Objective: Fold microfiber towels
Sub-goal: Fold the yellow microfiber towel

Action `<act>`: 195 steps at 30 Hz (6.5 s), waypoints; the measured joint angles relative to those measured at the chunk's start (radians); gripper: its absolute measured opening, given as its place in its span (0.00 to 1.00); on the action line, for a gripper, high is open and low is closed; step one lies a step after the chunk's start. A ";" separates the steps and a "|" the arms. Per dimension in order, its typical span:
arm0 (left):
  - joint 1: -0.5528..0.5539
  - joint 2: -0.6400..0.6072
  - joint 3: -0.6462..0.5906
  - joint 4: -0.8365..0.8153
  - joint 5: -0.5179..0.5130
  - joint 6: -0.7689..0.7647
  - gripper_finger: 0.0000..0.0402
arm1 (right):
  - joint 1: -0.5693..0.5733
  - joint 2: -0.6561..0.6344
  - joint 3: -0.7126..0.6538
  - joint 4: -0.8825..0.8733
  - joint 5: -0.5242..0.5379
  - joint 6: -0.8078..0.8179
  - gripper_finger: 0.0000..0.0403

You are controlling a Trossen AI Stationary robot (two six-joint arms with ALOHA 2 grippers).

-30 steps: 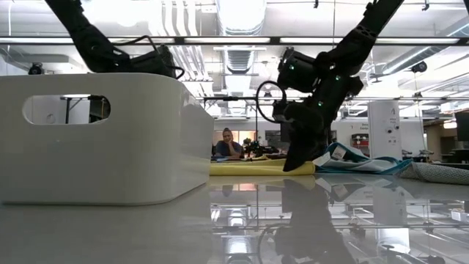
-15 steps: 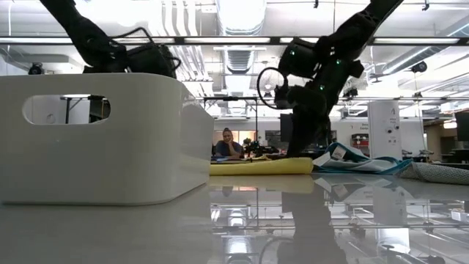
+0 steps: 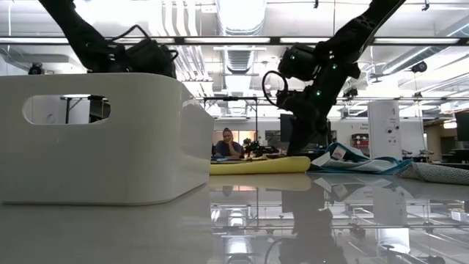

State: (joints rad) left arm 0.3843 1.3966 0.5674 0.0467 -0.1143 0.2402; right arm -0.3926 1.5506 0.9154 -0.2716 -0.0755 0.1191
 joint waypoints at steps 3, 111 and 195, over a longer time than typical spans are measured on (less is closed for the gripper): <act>0.000 0.031 0.004 0.009 -0.030 0.000 0.02 | 0.000 -0.017 0.003 -0.059 -0.069 0.000 0.02; -0.051 0.006 -0.059 -0.122 0.121 -0.132 0.02 | 0.057 0.038 0.020 -0.049 -0.170 0.160 0.08; -0.051 0.059 -0.085 0.166 0.100 -0.120 0.02 | -0.095 0.081 0.336 -0.332 -0.010 0.208 0.03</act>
State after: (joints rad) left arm 0.3336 1.4557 0.4820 0.2129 -0.0147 0.1202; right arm -0.4873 1.6317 1.2516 -0.6041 -0.0857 0.3267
